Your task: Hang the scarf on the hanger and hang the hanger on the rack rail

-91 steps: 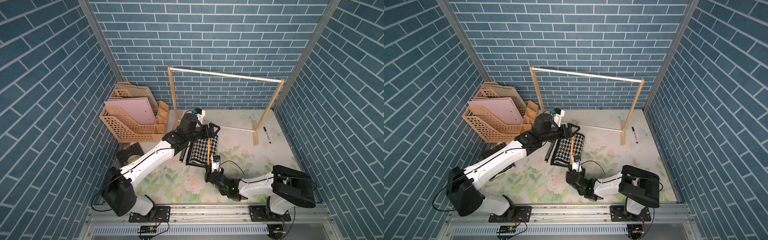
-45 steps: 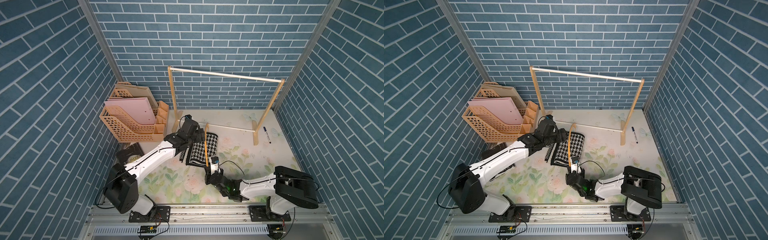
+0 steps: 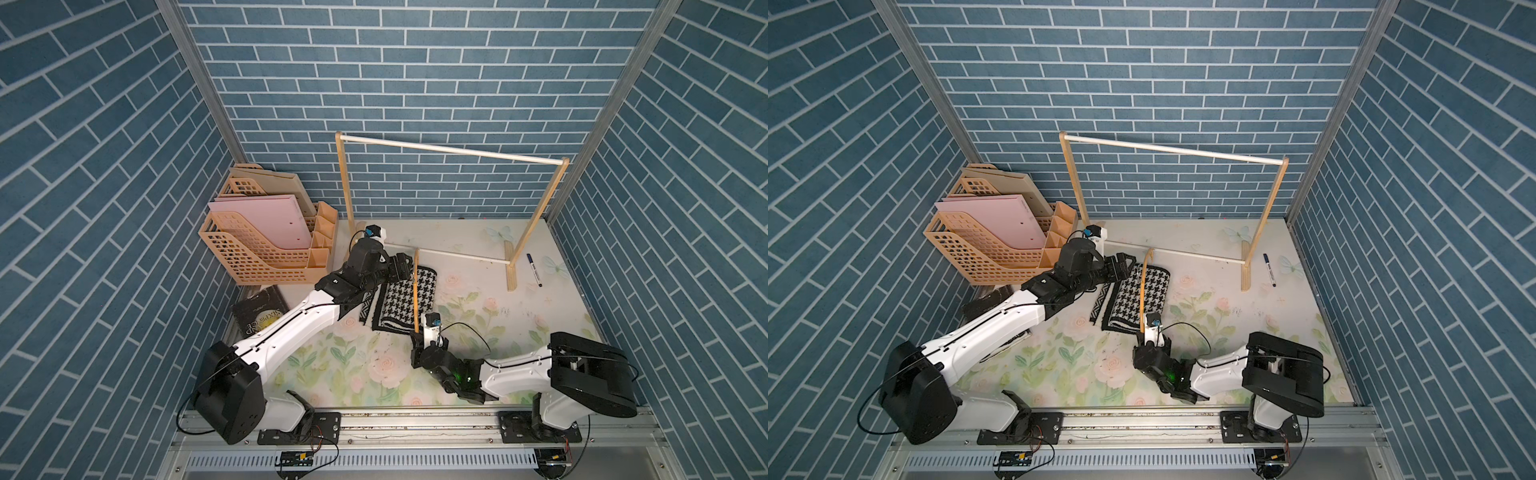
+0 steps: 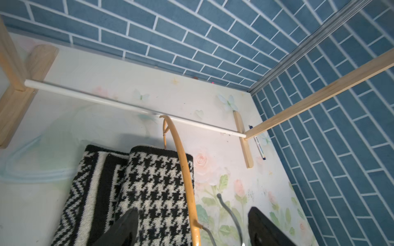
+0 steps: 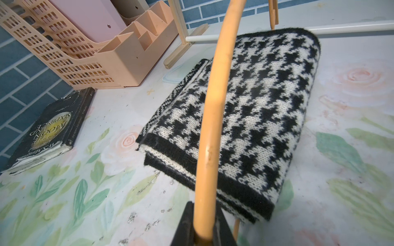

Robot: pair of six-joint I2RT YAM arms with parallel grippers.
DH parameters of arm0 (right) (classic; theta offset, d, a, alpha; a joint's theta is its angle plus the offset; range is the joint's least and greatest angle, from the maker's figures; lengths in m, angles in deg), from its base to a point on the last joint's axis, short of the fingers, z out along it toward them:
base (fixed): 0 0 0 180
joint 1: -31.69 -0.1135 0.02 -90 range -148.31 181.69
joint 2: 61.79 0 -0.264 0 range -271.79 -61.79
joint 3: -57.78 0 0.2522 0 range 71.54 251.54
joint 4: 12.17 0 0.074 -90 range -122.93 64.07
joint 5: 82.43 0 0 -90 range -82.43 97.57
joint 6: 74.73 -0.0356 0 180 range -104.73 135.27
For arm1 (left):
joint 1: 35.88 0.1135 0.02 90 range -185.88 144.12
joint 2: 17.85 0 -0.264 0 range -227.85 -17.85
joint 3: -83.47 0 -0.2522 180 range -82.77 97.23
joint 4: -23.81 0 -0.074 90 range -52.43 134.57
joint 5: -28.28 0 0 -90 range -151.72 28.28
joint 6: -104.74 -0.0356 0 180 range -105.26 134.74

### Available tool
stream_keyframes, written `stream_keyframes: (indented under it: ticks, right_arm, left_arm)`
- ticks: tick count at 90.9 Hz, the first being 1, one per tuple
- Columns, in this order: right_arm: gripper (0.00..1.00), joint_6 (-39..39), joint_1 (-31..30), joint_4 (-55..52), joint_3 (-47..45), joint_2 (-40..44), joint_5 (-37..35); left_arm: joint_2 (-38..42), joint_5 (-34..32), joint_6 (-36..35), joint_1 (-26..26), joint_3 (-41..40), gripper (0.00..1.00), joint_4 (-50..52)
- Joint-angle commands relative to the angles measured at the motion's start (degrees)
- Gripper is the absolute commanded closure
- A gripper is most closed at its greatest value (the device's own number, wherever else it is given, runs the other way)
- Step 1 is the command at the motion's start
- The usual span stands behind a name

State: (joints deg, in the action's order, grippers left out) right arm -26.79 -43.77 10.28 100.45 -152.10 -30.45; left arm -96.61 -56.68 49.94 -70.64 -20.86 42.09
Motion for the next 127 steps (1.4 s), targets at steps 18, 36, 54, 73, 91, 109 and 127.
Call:
stream_keyframes:
  ticks: [18, 36, 54, 73, 91, 109, 127]
  right_arm:
    - [1.0, -1.18, 0.11, 0.43, -0.77, 0.74, -2.22]
    - [1.0, -1.18, 0.13, 0.16, -0.74, 0.94, -2.17]
    - [1.0, -1.18, 0.13, -0.57, -0.94, 1.43, -2.54]
    - [1.0, -1.18, 0.09, -1.26, -0.73, 1.51, -2.59]
    - [1.0, -1.09, 0.13, -1.5, -0.26, 1.12, -2.32]
    - [1.0, -1.0, 0.14, -1.75, -0.1, 1.01, -2.3]
    - [1.0, -1.09, 0.12, -1.65, -0.48, 1.35, -2.71]
  left_arm:
    - [-1.82, -7.53, 1.38, 1.73, -1.71, 0.18, 2.26]
    - [-7.97, -5.41, 2.65, 3.13, -5.37, 0.21, -0.47]
    - [-14.36, -2.29, 3.01, 3.2, -5.55, 0.23, -4.02]
    - [-18.56, 1.33, 4.01, 3.21, -6.7, 0.27, -7.82]
    - [-20.67, 1.75, 3.98, 3.15, -5.96, 0.28, -7.6]
    - [-22.71, 3.43, 4.23, 3.06, -6.09, 0.35, -8.32]
    - [-23.26, 4.22, 4.3, 3.06, -6.7, 0.68, -9.18]
